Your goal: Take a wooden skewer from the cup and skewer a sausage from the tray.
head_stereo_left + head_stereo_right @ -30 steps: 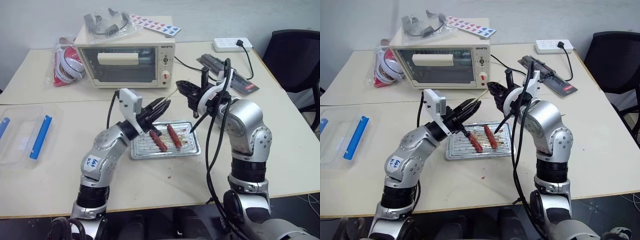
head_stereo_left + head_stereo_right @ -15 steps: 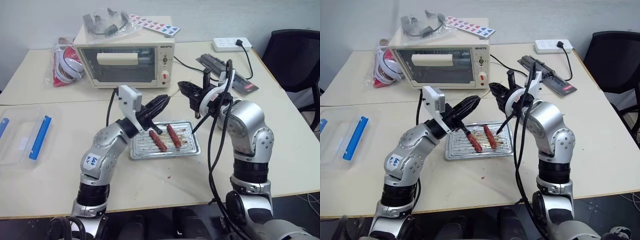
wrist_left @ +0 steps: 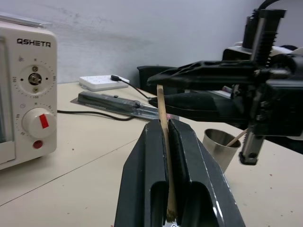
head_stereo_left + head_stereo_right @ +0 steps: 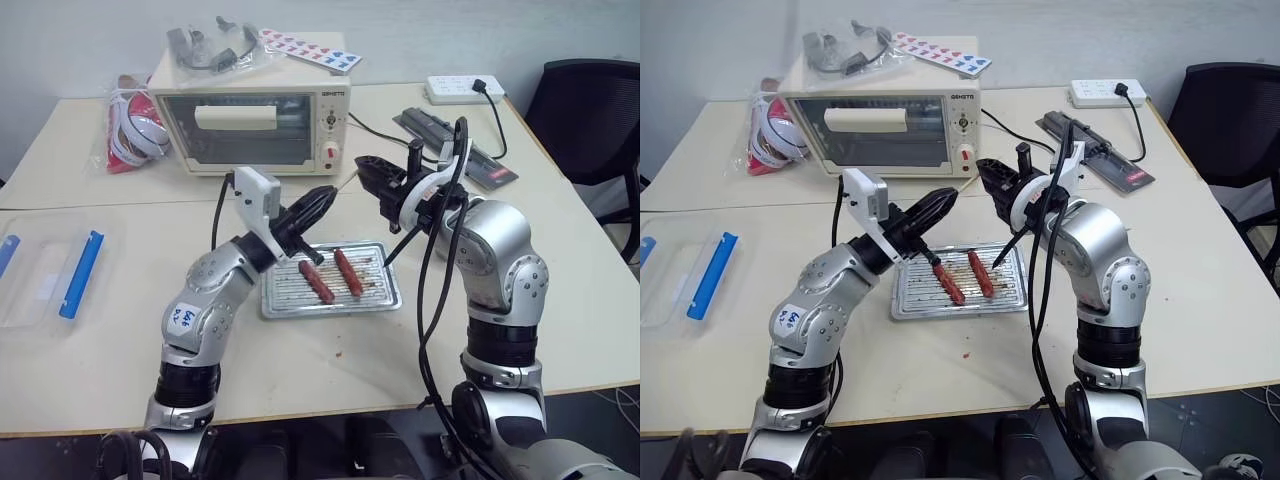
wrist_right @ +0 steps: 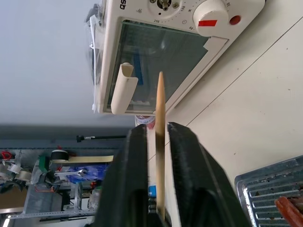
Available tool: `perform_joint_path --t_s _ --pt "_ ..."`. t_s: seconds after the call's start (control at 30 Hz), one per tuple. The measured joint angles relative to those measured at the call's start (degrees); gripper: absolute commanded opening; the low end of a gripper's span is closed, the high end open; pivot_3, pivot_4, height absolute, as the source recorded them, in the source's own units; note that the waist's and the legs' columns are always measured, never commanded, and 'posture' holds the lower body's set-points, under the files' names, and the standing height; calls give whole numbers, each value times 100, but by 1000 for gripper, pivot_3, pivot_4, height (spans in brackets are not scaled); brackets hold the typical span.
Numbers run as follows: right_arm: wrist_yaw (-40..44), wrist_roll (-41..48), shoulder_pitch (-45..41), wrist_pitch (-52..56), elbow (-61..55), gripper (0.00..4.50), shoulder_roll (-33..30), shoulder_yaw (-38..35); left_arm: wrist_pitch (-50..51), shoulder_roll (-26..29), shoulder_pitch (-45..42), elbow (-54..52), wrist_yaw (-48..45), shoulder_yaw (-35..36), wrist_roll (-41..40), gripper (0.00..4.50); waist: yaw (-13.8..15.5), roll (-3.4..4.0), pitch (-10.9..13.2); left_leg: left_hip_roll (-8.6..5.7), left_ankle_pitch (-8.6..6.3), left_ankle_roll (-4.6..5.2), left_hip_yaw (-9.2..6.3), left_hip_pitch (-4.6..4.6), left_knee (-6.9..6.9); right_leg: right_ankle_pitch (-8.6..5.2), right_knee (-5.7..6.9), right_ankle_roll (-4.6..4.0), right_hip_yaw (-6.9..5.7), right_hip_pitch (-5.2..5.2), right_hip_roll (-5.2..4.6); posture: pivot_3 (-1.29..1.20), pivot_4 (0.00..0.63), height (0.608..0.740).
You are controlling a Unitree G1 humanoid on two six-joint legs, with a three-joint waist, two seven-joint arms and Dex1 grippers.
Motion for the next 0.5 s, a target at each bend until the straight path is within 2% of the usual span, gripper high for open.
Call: perform_joint_path --t_s 0.27,0.37,0.5 --pt "196 -125 -1 380 5 1611 -501 163 0 237 -91 22 -109 56 0 0 5 0 0 0 0 0 0 -1 1 0 0 0 0 0 0 0 150 740" --pt "530 -467 -1 932 13 1611 -1236 357 11 419 -87 24 -183 110 -1 0 22 0 0 0 0 1 -1 -5 4 0 -2 0 -2 0 -1 0 150 740" --pt "1444 -1566 127 1936 -240 1611 -2441 856 130 977 117 -58 -476 378 -116 0 36 0 0 6 -1 2 0 -6 -2 0 -11 0 -1 0 2 0 150 740"
